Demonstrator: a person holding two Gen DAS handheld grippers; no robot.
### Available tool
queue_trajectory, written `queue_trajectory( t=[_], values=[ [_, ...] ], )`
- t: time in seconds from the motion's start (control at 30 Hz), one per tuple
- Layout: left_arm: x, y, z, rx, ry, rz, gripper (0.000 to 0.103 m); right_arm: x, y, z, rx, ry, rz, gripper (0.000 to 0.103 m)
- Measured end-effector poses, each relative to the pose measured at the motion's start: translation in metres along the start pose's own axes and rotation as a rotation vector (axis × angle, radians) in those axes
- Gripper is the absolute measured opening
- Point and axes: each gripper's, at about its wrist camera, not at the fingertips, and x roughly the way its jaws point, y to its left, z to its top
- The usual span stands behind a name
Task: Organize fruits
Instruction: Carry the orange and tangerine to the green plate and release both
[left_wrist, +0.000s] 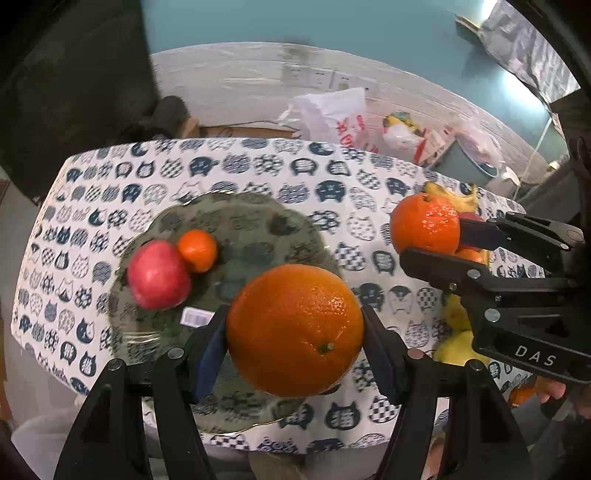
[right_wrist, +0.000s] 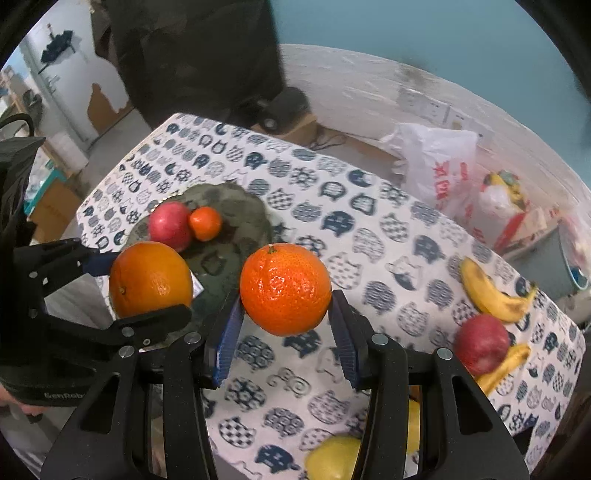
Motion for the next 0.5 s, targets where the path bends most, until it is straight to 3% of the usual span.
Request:
queue_trajectory(
  t=[0.5],
  values=[
    [0.018, 0.067, -0.027, -0.099, 0.064, 0.069, 0.070, 0.060, 0.050, 0.014, -0.070, 0.103, 0.063, 0.046]
  ],
)
